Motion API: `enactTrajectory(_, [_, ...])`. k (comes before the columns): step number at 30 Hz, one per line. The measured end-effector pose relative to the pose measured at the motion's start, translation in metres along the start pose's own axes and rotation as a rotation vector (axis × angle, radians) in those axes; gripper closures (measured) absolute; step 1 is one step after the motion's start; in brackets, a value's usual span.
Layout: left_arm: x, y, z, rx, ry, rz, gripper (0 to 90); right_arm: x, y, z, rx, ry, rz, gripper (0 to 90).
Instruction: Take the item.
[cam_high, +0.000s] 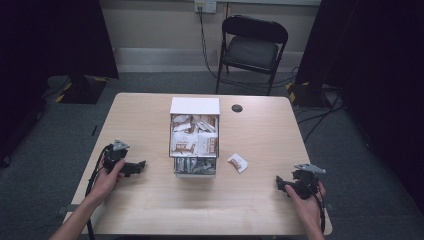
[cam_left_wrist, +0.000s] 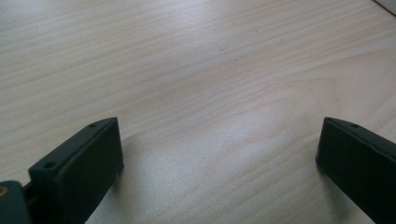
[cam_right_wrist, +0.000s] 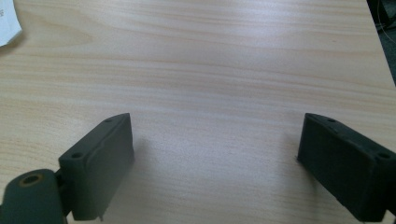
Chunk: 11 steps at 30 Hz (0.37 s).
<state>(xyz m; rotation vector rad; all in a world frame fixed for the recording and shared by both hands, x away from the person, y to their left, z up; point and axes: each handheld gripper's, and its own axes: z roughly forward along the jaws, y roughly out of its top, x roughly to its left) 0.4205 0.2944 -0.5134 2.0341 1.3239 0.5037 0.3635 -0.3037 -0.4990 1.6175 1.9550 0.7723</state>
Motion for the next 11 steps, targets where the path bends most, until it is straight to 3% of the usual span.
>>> enactTrajectory(3, [0.0, 0.0, 0.0, 0.0, 0.0, 0.0, 0.1, 0.0018, -0.0006, 0.0025, -0.01, -0.006, 0.009, 4.2])
enactTrajectory(11, [0.0, 0.0, 0.0, 0.0, 0.001, 0.0, 0.1, 0.0027, 0.0001, 0.0037, -0.009, -0.015, 0.007, 3.4])
